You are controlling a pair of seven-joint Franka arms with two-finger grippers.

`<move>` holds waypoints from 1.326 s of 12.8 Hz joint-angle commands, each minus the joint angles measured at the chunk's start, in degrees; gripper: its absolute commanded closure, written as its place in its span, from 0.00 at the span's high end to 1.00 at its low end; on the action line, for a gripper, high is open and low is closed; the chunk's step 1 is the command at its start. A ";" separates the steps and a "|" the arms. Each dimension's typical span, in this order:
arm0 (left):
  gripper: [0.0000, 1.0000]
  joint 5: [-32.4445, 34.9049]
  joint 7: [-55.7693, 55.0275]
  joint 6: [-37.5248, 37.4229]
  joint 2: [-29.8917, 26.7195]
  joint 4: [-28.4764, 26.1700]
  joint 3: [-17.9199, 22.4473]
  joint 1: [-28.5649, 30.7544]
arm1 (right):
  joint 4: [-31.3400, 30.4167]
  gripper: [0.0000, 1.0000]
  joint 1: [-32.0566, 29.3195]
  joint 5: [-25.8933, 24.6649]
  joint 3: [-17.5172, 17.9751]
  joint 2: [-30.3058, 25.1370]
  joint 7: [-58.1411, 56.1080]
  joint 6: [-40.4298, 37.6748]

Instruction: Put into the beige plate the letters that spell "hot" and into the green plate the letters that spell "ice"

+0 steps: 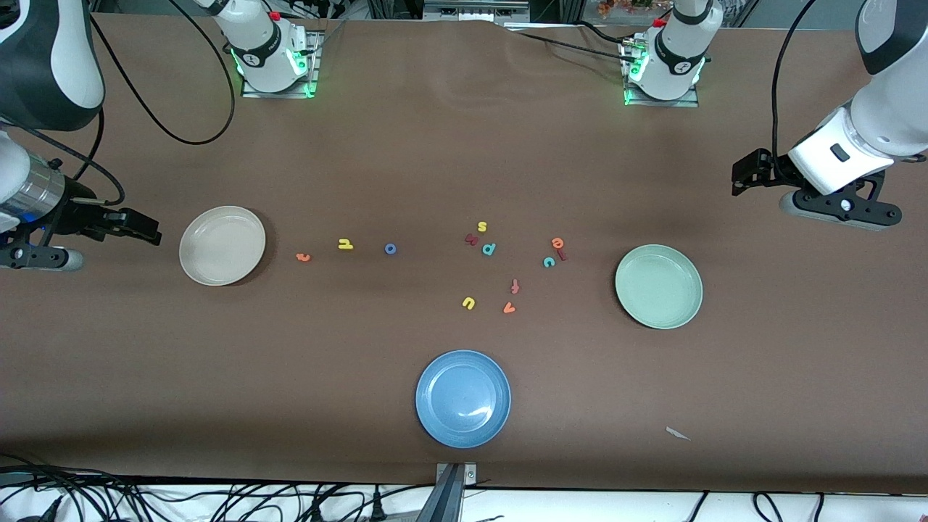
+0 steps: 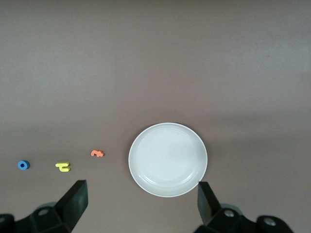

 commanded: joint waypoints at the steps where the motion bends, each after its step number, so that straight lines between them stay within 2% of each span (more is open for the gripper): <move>1: 1.00 0.83 0.60 -0.51 -0.51 0.93 -0.30 0.93 | 0.75 1.00 -0.13 0.51 -0.02 -0.20 0.23 -0.80; 17: 1.00 0.92 0.51 -0.95 -0.42 2.16 -0.30 1.20 | 0.40 1.00 0.04 0.51 0.07 -0.29 0.58 -0.89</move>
